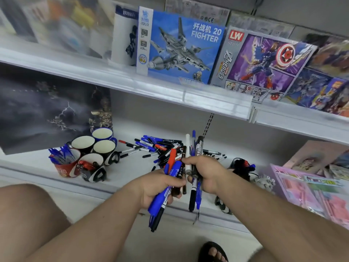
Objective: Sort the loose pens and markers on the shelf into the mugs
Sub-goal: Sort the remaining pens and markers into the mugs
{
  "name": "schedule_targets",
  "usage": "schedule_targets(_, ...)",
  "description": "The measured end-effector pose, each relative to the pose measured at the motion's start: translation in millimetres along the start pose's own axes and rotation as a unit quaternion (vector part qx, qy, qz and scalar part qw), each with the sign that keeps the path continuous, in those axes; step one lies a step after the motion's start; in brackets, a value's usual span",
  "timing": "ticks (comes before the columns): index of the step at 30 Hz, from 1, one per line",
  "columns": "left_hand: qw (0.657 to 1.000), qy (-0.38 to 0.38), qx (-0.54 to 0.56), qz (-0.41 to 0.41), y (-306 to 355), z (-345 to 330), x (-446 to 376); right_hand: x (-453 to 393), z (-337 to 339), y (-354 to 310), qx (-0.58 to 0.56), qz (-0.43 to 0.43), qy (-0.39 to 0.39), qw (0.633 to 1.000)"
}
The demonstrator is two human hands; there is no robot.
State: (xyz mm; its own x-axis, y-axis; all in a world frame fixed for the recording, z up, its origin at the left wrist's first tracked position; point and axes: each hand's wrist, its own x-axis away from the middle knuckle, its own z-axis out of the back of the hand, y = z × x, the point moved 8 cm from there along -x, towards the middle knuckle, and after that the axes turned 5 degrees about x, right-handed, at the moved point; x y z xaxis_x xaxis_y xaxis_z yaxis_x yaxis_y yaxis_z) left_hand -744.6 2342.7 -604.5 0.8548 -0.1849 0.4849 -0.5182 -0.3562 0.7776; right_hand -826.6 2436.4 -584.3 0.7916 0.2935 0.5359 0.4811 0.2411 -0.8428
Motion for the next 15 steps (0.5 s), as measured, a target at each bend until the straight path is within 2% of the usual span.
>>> schedule_targets(5, 0.996, 0.07, 0.038, -0.033, 8.0, 26.2, 21.4, 25.7, -15.4, -6.7, 0.005, 0.054, -0.058, 0.997)
schedule_targets(11, 0.95, 0.14, 0.259, -0.103, 9.0, 54.4, 19.5, 59.2, -53.8, -9.1, 0.064, 0.082, -0.182, 0.978)
schedule_targets(15, 0.958, 0.111, 0.246, -0.096, 2.4, 41.0, 9.4, 59.0, -69.9, -4.8, 0.157, 0.099, -0.16, 0.97)
